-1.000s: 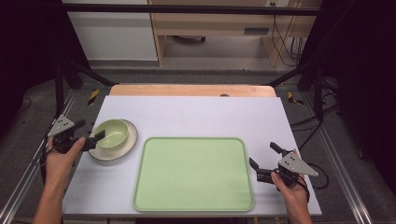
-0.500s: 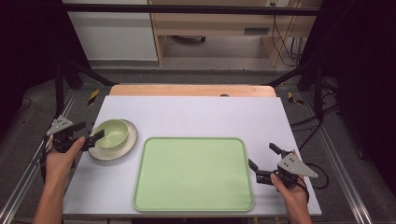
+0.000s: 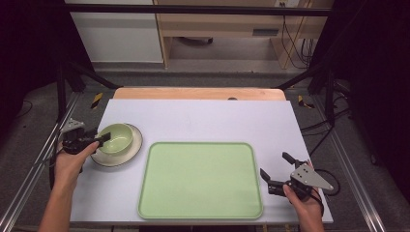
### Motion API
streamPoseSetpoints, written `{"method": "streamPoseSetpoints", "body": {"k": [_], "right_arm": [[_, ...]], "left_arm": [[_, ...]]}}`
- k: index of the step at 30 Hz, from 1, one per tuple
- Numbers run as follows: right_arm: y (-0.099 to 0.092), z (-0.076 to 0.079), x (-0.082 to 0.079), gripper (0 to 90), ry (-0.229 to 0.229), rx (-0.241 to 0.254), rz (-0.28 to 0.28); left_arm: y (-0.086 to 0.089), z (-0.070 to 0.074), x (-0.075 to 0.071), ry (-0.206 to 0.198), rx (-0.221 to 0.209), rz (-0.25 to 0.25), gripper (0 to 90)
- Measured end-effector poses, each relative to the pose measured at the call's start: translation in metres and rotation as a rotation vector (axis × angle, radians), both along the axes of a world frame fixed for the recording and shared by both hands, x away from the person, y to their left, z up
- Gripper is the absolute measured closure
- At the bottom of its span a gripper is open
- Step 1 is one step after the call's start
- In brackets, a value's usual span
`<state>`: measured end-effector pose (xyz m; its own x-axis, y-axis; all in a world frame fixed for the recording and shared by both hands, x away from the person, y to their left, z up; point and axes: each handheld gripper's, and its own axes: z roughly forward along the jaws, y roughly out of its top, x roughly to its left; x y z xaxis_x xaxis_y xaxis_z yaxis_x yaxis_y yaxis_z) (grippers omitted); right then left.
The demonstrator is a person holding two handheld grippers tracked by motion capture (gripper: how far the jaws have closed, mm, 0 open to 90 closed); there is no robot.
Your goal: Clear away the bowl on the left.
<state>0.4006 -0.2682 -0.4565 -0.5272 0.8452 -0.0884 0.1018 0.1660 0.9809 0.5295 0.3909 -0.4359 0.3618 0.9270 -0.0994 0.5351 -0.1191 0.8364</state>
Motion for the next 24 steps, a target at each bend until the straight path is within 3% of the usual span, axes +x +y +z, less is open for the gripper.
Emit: {"method": "streamPoseSetpoints", "body": {"k": [8,15,24], "right_arm": [[-0.0039,-0.0001,-0.0037,4.4,0.005,0.003,-0.012],[-0.0049,-0.0002,-0.0053,4.4,0.007,0.003,-0.013],[-0.0050,-0.0006,-0.0063,4.4,0.007,0.001,-0.010]], "left_arm": [[-0.0001,-0.0038,0.0034,0.036,0.002,0.047,46.3],[-0.0006,-0.0045,0.0047,0.066,0.012,0.053,54.4],[-0.0016,-0.0045,0.0054,0.098,0.025,0.075,59.8]]}}
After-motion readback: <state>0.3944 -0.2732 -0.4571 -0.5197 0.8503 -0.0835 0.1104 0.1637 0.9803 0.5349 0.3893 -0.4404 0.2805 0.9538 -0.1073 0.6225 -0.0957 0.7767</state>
